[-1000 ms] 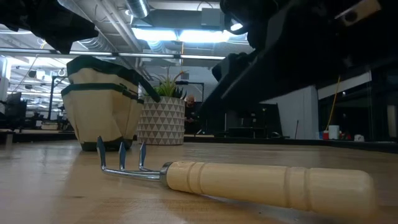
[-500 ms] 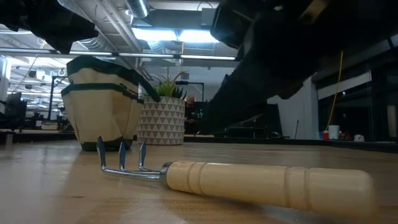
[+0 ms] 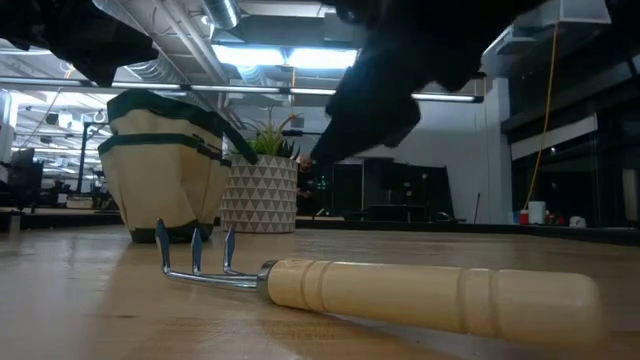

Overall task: Pick & Place Garden tools in Gardening bag
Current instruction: Put the hand rake into the gardening bag

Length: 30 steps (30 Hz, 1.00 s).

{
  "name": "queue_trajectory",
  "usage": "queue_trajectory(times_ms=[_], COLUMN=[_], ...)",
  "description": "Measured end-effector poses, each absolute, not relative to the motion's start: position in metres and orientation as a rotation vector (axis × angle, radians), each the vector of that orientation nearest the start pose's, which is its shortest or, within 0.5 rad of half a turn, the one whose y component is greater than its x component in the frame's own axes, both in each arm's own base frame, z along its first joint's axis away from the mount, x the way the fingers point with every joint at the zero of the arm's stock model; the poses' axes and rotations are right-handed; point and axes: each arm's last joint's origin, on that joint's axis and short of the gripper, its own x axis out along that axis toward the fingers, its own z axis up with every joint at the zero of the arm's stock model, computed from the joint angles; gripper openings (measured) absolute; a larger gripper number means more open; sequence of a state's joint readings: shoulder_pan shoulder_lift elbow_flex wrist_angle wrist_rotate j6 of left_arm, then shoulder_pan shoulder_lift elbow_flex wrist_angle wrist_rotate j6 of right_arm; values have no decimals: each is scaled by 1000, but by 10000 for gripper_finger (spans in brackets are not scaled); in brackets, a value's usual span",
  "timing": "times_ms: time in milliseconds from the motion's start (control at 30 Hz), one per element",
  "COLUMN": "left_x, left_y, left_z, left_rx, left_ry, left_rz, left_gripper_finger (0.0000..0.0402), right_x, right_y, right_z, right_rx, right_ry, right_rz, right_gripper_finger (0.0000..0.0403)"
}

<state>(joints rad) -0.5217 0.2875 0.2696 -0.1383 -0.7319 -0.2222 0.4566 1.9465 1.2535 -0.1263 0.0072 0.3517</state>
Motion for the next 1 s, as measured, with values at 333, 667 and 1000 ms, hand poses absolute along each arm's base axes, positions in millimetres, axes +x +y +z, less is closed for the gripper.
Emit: queue_trajectory(times_ms=[333,667,1000], left_x=[97,97,97], left_y=[-34,-34,-34], left_z=[220,220,220], left_rx=[-129,-129,-129], left_ry=[103,103,103], left_rz=[222,222,222], left_gripper_finger=[98,98,98], right_x=[354,360,401], right_y=[208,202,213], right_z=[171,164,158], right_rx=[-103,-255,-201], right_ry=[847,826,971], right_rz=[437,588,640], right_gripper_finger=[239,126,66])
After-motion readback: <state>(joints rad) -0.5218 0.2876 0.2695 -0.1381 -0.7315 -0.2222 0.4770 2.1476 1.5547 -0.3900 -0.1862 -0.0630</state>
